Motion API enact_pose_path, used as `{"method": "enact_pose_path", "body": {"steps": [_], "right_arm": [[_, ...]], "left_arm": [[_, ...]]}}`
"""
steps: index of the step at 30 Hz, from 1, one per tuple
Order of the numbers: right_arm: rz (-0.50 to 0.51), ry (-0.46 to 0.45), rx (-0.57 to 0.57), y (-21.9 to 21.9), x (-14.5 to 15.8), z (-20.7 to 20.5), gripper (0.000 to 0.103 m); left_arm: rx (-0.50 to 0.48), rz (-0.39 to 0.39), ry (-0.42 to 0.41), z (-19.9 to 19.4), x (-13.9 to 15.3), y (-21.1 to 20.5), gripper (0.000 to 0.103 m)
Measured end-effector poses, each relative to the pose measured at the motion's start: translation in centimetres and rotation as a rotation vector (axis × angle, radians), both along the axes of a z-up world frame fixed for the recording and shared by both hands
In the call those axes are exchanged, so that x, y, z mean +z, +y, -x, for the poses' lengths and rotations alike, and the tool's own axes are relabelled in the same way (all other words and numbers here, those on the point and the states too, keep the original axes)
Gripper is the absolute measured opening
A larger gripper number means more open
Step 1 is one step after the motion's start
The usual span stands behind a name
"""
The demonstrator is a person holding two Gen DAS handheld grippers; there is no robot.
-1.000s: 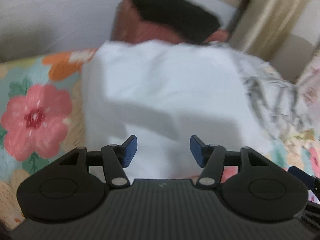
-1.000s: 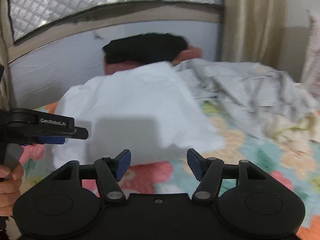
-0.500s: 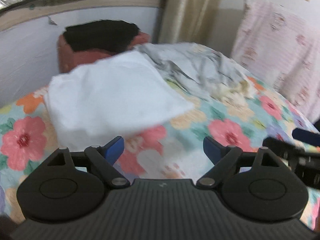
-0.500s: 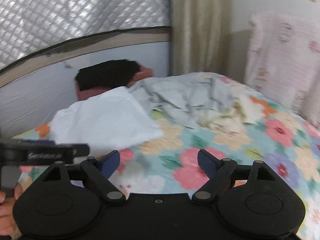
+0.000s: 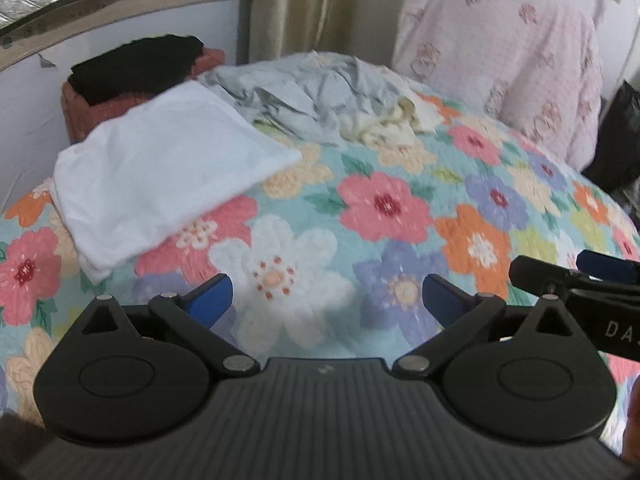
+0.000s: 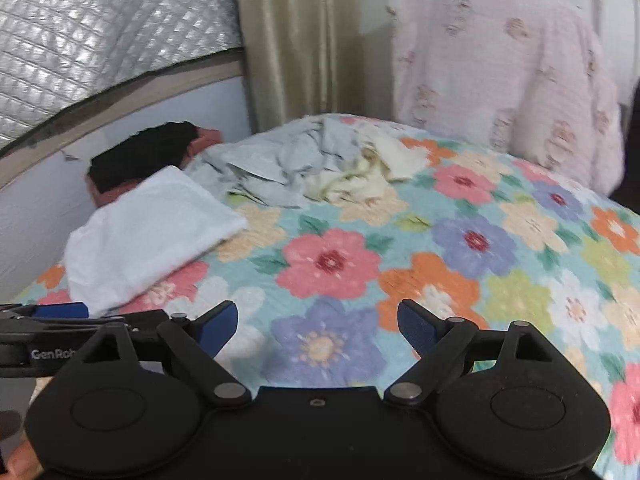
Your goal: Fold clothes
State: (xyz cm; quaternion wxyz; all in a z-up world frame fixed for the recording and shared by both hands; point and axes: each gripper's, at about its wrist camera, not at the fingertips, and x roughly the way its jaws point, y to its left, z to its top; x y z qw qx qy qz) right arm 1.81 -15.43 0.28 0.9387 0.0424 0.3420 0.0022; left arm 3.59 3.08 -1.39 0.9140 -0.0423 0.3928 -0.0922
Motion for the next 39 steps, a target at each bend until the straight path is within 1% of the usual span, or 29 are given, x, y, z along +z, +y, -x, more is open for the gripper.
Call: {"method": "enact_pose_path", "body": {"steps": [2,4,8,10,15,17,21,25,30,32,35,37,39], "right_arm": [[-0.013,-0.005,-0.009,-0.3,-0.3,0.8,0.090],[-0.024,0.002,-0.022,-0.8,-0.6,1.3,0.090],[-0.028,-0.007,-0.029,-1.4,-0.7,2.1,0.090],[-0.015,-0.006,-0.036,-1.7,-0.7,2.3,0.090],[-0.040,-0.018,-0.035,-2.5,-0.9,2.7,0.090],[-0.041,-0.023,-0.047,-2.6,-1.0,2.7,0.090],[-0.043,-0.034,-0.070,-2.9,-1.3,2.7,0.090],[-0.027,-0.039,-0.095,-3.4,-1.6,2.4,0.090],[-0.071,-0.012,-0.086,-4.1,-2.3,1.8,0.090],[-0.066,-0.019,-0.080,-3.9,-2.3,1.8,0.090],[-0.030,-0.034,-0.062,-3.3,-2.5,2.2,0.090],[-0.013,-0.044,-0.070,-3.2,-2.5,2.2,0.090],[0.004,-0.054,-0.078,-3.1,-2.5,2.2,0.090]], "left_arm": [[-0.006,-0.027,0.016,0.3,-0.3,-0.5,0.103],[-0.006,-0.076,0.009,0.7,-0.3,-1.2,0.103],[-0.019,-0.125,-0.006,1.1,0.1,-2.3,0.103],[-0.029,-0.129,-0.009,1.2,0.2,-2.7,0.103],[-0.011,-0.127,-0.007,1.0,0.2,-3.0,0.103],[-0.019,-0.128,-0.011,1.0,0.1,-3.2,0.103],[-0.032,-0.174,-0.028,1.2,0.0,-4.1,0.103],[-0.036,-0.176,-0.014,0.9,-0.3,-4.3,0.103],[-0.026,-0.180,-0.004,0.5,-0.7,-4.3,0.103],[-0.024,-0.178,-0.002,0.4,-0.8,-4.2,0.103],[-0.019,-0.154,-0.006,0.3,-0.9,-4.0,0.103],[-0.017,-0.143,0.006,0.0,-1.1,-4.0,0.103],[-0.038,-0.158,0.001,0.2,-1.1,-4.3,0.103]]}}
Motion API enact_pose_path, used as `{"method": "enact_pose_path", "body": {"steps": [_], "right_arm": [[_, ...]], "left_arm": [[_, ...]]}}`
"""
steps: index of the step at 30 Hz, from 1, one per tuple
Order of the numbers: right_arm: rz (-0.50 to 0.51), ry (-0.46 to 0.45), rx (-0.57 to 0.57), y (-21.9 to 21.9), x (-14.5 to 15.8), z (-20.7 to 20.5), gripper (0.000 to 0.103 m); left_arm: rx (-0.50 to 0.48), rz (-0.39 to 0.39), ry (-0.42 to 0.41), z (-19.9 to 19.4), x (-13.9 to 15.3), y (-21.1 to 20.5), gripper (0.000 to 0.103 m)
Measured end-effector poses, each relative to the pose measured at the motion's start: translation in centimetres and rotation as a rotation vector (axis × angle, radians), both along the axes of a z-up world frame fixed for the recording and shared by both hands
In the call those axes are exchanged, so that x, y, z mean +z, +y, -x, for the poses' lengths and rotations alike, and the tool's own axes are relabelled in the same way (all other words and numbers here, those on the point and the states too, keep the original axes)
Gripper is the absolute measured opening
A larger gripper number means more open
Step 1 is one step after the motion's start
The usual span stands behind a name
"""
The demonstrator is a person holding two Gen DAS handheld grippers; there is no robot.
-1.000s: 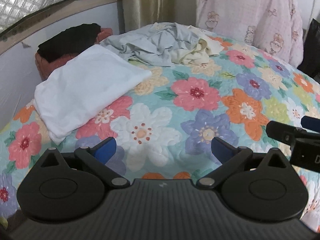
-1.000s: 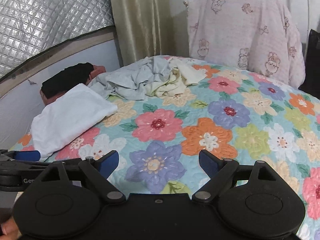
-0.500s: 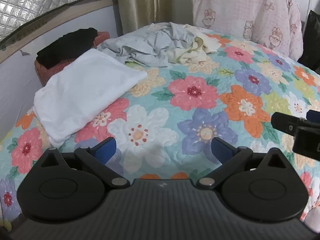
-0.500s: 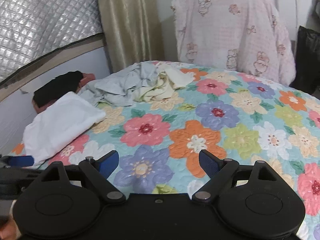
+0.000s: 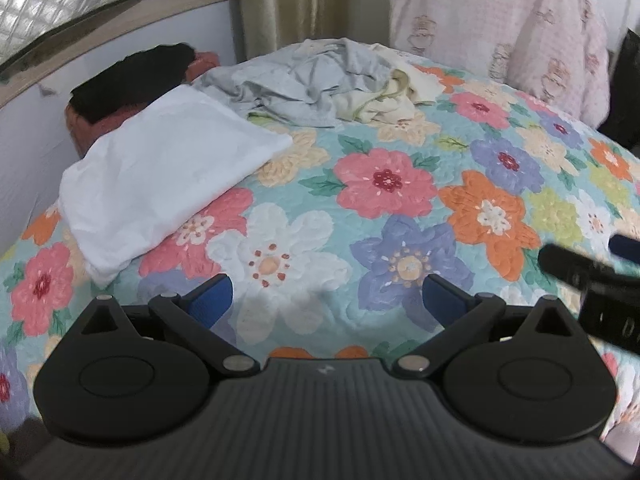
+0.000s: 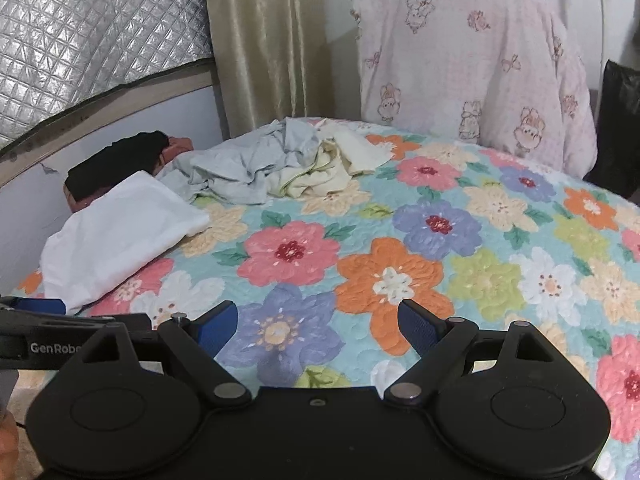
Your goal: Fold clothes
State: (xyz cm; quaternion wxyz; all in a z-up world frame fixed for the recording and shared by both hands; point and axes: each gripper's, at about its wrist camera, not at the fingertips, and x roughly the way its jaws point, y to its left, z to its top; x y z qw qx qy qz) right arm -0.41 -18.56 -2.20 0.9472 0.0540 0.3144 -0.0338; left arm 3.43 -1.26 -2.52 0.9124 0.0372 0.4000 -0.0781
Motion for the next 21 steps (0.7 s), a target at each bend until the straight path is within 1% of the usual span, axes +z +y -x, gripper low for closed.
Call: {"method": "enact_pose_path", "body": {"steps": [2,3,5,8,10,13,16,19,21], "right_arm": [[0.023,-0.043,-0.029,-0.2,0.2,0.3,0.090],[0.029,-0.049,-0.041,-0.3,0.4,0.4,0.090],[0.015,-0.048,-0.047,-0.7,0.5,0.3,0.090],[0.003,-0.048,-0.032,-1.0,0.5,0.6,0.090],[0.018,-0.050,-0.028,-1.0,0.6,0.8,0.090],[0.040,-0.053,0.011,-0.9,0.7,1.1,0.090],[0.074,-0.052,0.051,-0.6,0.7,1.5,0.090],[0.092,-0.052,0.068,-0.5,0.7,1.7,0.090],[0.075,-0.050,0.055,-0.9,0.7,1.6,0.090]], "left_arm": [[0.000,-0.022,-0.005,0.1,0.1,-0.3,0.103],[0.002,-0.031,-0.006,0.1,0.2,-0.5,0.103],[0.006,-0.025,-0.002,0.1,0.3,-0.6,0.103],[0.002,-0.023,-0.001,0.2,0.4,-0.7,0.103],[0.000,-0.030,-0.002,0.4,0.5,-0.8,0.103],[-0.006,-0.040,-0.004,0.6,0.6,-1.1,0.103],[0.000,-0.033,-0.006,0.6,0.8,-1.2,0.103],[0.003,-0.034,-0.004,0.4,0.8,-1.4,0.103],[0.000,-0.042,-0.002,0.5,0.8,-1.7,0.103]]}}
